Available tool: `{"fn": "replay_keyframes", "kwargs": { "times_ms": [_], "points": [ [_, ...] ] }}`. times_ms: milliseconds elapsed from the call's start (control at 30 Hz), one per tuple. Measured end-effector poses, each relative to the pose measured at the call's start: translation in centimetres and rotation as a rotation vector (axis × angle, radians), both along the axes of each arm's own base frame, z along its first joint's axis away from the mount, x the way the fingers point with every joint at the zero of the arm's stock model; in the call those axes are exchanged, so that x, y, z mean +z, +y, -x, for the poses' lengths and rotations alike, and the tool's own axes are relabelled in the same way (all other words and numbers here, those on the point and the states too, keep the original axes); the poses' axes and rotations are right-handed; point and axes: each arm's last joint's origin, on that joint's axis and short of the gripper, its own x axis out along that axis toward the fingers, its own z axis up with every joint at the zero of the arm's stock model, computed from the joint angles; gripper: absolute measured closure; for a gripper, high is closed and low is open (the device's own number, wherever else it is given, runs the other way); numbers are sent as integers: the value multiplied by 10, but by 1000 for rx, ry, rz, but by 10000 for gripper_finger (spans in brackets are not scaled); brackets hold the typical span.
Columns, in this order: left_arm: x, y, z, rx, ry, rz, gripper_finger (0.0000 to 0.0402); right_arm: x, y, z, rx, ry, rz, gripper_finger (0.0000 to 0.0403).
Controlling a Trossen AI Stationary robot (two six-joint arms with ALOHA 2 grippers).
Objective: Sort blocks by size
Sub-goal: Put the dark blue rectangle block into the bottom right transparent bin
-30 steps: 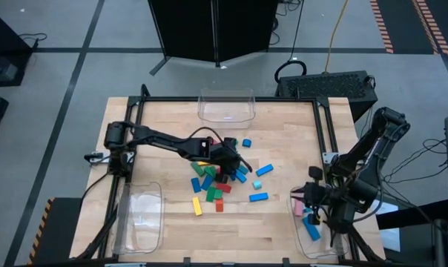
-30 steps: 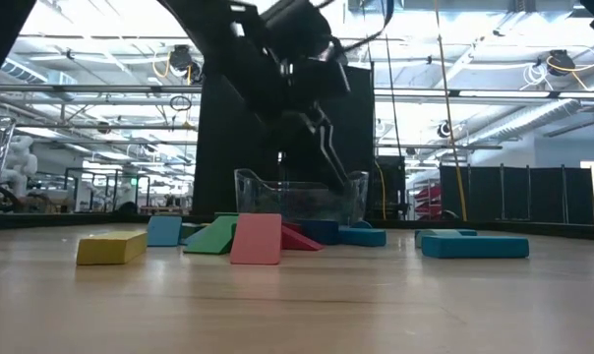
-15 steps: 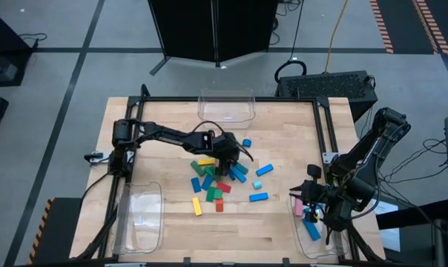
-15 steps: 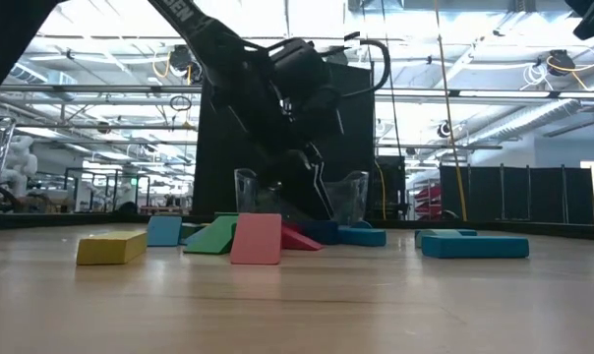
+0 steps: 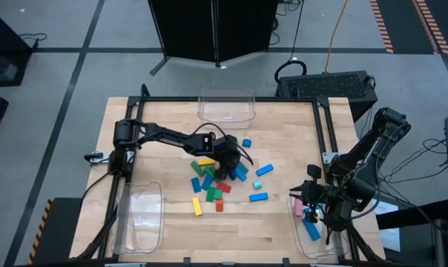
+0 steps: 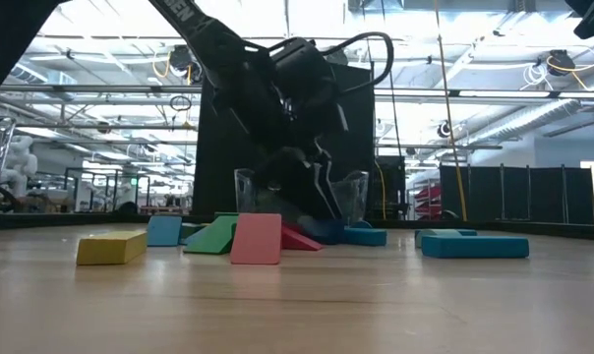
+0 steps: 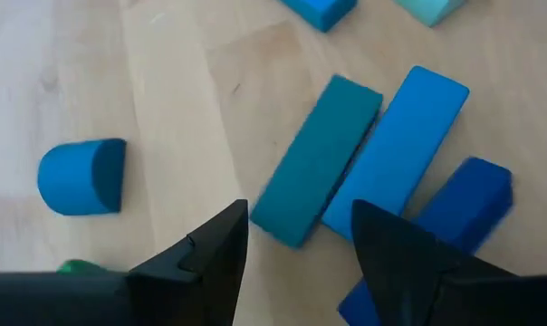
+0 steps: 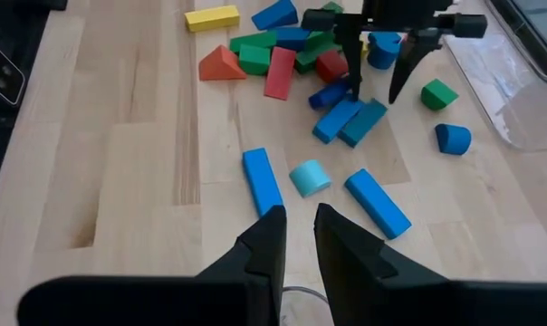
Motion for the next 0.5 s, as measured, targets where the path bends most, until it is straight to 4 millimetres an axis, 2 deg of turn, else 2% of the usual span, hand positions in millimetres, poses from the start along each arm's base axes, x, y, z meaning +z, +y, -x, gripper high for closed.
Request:
{"fn": "replay_keyframes", "kwargs": {
  "times_ms": [167,500],
  "points": [
    [-9,0,-5,4,-14,-3,201,0,0,0,2,2,-7,346],
    [-8,0,-8,80,-33,64,201,0,0,0,2,2,-8,346]
  ]
}}
